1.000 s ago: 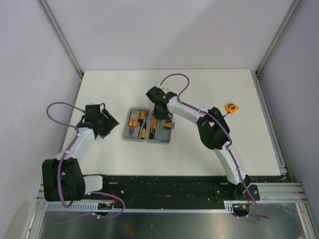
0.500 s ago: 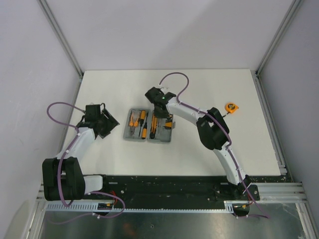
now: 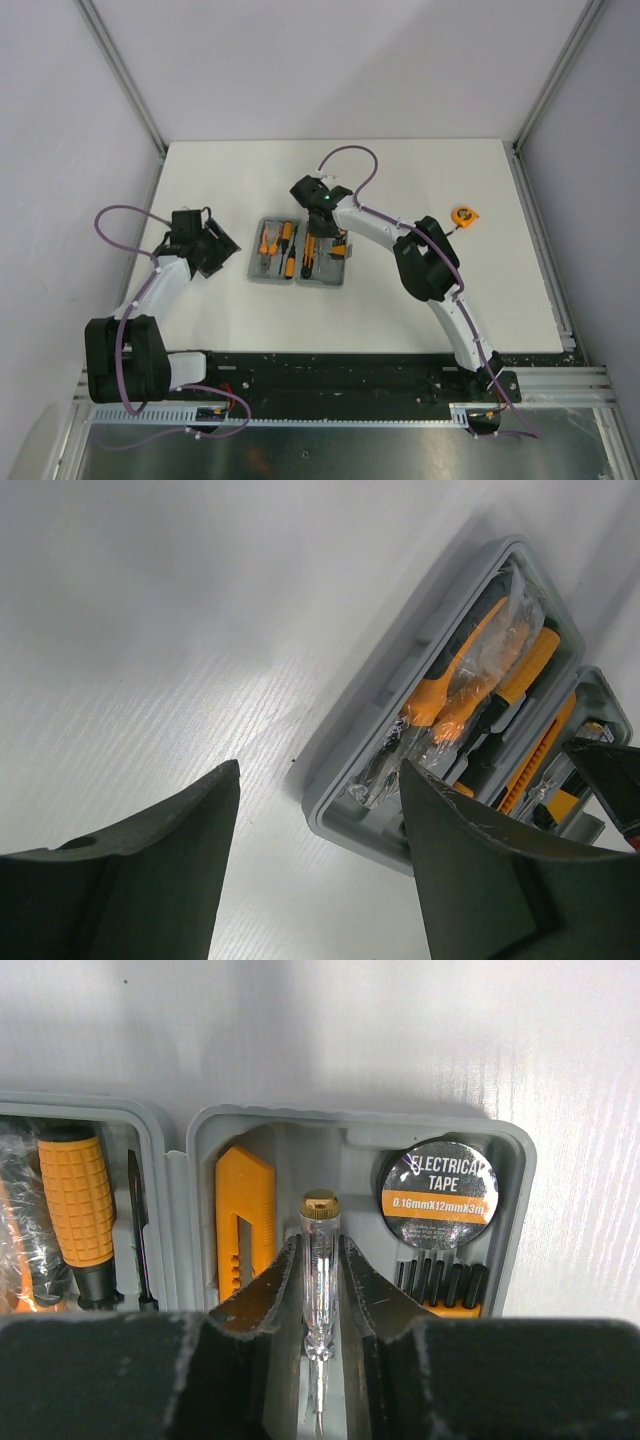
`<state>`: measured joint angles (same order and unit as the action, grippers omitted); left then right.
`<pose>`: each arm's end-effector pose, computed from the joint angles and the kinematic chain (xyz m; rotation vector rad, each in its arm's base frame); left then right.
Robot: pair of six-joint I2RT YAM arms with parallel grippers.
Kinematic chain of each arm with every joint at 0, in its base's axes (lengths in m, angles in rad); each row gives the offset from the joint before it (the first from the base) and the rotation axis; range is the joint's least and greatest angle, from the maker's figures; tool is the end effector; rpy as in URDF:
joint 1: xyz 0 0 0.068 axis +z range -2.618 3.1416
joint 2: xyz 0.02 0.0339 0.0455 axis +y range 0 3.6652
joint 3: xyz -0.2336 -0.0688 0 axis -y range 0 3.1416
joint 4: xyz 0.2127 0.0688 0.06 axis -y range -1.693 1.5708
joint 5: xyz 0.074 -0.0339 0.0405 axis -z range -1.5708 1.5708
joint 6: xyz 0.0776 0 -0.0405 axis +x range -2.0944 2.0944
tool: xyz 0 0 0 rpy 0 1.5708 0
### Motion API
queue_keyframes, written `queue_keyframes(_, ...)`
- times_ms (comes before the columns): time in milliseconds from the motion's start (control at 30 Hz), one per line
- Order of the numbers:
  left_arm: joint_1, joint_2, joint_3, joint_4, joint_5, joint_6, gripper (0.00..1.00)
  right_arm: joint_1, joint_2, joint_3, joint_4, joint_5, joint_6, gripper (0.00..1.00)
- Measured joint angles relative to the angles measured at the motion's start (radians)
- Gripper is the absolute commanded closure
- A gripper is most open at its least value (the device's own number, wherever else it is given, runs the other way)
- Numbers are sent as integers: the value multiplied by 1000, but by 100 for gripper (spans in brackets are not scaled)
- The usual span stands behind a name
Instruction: Pack the tool kit
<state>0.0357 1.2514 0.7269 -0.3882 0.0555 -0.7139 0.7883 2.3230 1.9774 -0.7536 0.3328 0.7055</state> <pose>0.2534 0.0047 0.1609 -0.8990 2.3503 -0.3517 0.3472 0.3133 0.1372 -0.0028 2.5751 0.1029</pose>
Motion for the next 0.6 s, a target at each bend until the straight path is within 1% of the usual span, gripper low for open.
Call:
queue_keyframes(33,0,0,0,0,0,0,30,0,0,0,0,0,0,73)
queue_keyframes(133,0,0,0,0,0,0,30,0,0,0,0,-1,0,56)
queue_keyframes(200,0,0,0,0,1,0,30,0,0,0,2,-2,-4,50)
queue_keyframes(267,0,-2,0,0,3,0,30,2,-1,0,8,-6,-11,48)
queue_keyframes(333,0,-4,0,0,5,0,30,4,-6,-6,21,-9,-23,53)
queue_keyframes(433,0,-10,0,0,9,1,30,6,-24,-37,38,-20,-37,69)
queue_keyframes(467,0,-11,0,0,10,2,30,6,-30,-44,40,-24,-44,73)
queue_keyframes(600,-3,-23,0,0,19,10,30,6,-40,-53,43,-42,-60,80)
